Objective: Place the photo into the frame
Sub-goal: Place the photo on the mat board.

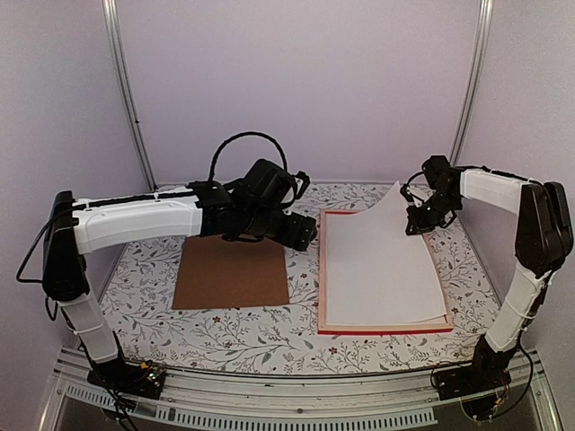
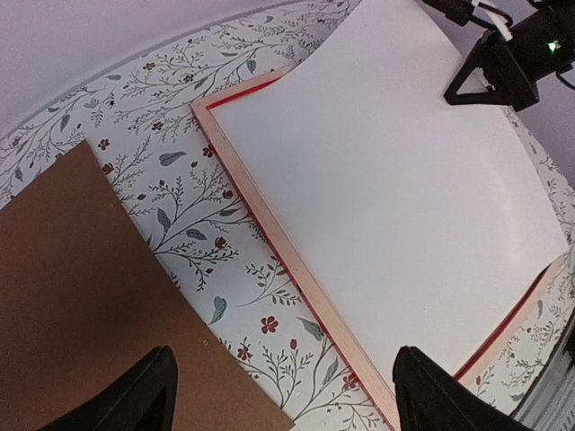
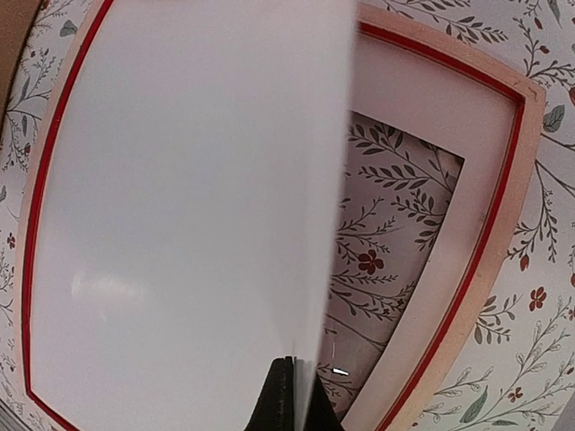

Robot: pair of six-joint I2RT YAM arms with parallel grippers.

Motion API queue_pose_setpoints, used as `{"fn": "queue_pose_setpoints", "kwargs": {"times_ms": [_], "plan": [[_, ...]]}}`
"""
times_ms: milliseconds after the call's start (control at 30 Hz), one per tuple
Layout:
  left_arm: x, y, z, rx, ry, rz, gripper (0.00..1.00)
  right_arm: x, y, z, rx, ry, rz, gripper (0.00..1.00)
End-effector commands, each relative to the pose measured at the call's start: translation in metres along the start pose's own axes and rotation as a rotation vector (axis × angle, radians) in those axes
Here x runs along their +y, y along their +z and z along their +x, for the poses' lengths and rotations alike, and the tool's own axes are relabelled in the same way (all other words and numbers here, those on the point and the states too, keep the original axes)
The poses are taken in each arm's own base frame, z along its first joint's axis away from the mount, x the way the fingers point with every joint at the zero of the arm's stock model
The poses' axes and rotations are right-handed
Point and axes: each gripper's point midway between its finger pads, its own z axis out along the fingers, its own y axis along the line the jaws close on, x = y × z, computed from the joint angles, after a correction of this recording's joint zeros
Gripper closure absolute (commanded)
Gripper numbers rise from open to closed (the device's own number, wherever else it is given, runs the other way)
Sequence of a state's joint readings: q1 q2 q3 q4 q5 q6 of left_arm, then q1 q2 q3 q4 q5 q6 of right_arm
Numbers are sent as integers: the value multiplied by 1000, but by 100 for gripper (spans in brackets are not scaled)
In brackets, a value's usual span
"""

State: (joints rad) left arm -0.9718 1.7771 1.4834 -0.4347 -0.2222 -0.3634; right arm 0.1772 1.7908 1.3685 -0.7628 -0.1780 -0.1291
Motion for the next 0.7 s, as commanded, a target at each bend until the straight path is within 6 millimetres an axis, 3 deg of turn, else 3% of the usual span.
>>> {"fn": "queue_pose_setpoints", "kwargs": {"times_ms": [0,467,667], "plan": [[12,10,12,35,0,-35,14,-1,2,-10,-21,-13,-19,100],[15,14,18,49,2,-54,14,-3,17,-10,-10,66,-42,97],[16,15,19,52,3,-61,14,-13,19,-6,0,106,3,80]]}}
